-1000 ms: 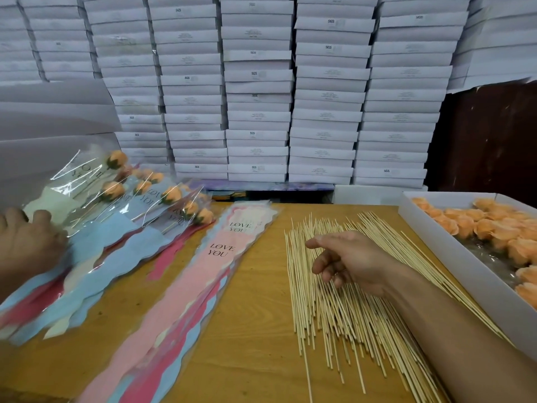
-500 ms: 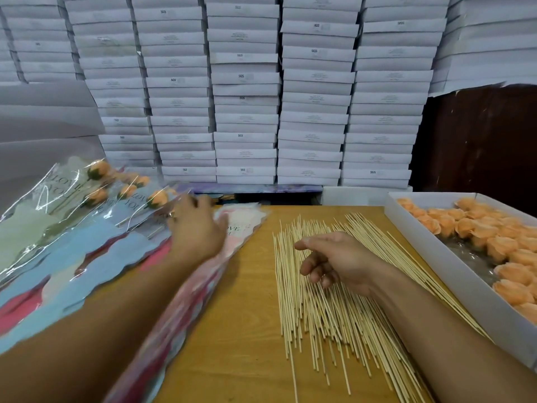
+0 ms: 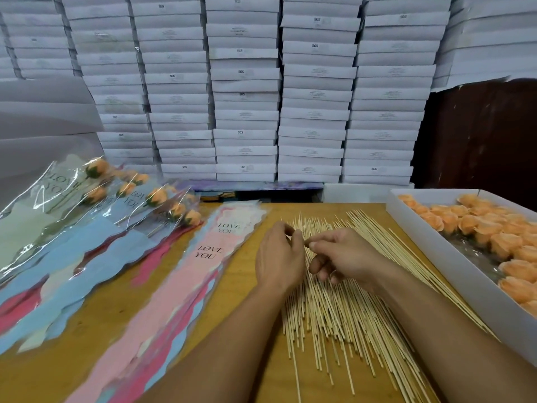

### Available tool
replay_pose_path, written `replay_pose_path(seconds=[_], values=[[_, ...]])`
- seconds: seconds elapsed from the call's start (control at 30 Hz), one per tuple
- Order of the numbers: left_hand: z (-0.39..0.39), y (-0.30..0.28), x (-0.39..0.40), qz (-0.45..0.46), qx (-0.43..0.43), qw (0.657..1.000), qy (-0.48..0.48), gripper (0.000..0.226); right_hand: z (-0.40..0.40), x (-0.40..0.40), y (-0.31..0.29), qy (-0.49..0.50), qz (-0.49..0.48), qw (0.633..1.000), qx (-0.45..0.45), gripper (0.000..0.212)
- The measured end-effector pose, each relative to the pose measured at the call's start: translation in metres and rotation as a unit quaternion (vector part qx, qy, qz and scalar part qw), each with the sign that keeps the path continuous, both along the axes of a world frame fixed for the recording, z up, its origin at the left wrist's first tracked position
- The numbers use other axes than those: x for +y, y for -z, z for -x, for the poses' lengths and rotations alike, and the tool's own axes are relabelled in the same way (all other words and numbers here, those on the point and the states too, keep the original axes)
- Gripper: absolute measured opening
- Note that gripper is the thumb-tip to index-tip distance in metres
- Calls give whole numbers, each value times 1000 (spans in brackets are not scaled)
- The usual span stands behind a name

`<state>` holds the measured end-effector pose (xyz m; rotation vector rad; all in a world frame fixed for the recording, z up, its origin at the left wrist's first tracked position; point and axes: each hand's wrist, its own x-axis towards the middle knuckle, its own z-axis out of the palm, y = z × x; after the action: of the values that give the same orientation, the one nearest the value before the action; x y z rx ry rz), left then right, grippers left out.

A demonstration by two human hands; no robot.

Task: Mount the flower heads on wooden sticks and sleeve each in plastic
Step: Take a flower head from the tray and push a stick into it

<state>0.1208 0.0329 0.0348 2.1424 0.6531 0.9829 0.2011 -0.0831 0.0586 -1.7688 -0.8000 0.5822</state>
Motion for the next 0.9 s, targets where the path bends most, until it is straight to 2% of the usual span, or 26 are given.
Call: replay_pose_path(seconds=[0.1, 0.2, 0.3, 0.37, 0.47, 0.57, 0.63, 0.73, 0.8, 0.9], values=[[2, 0, 1, -24, -16, 1000, -3, 15, 4, 0, -1, 12, 45, 994, -100, 28], [1, 3, -5, -45, 11, 999, 4, 14, 4, -10, -14, 0, 155, 952, -262, 33], [0, 4, -8, -51, 30, 998, 11, 18, -4, -28, -37, -36, 244, 922, -298, 30], [0, 4, -7, -51, 30, 998, 11, 18, -15, -40, -52, -29, 270, 912, -307, 26], [1, 4, -8, -57, 24, 998, 19, 16, -43, -58, -67, 53, 283, 892, -349, 19], [0, 3, -11, -57, 21, 998, 22, 16, -80, -81, -69, 187, 349, 826, -402, 25], [-1, 4, -12, -54, 23, 998, 21, 16, -100, -101, -68, 216, 437, 773, -406, 17], [-2, 4, -12, -56, 21, 998, 19, 16, -122, -129, -63, 193, 558, 709, -386, 15], [-2, 4, -12, -57, 22, 998, 21, 17, -128, -143, -58, 168, 591, 696, -371, 24], [-3, 4, -13, -55, 28, 998, 25, 19, -124, -156, -56, 163, 617, 706, -306, 32]])
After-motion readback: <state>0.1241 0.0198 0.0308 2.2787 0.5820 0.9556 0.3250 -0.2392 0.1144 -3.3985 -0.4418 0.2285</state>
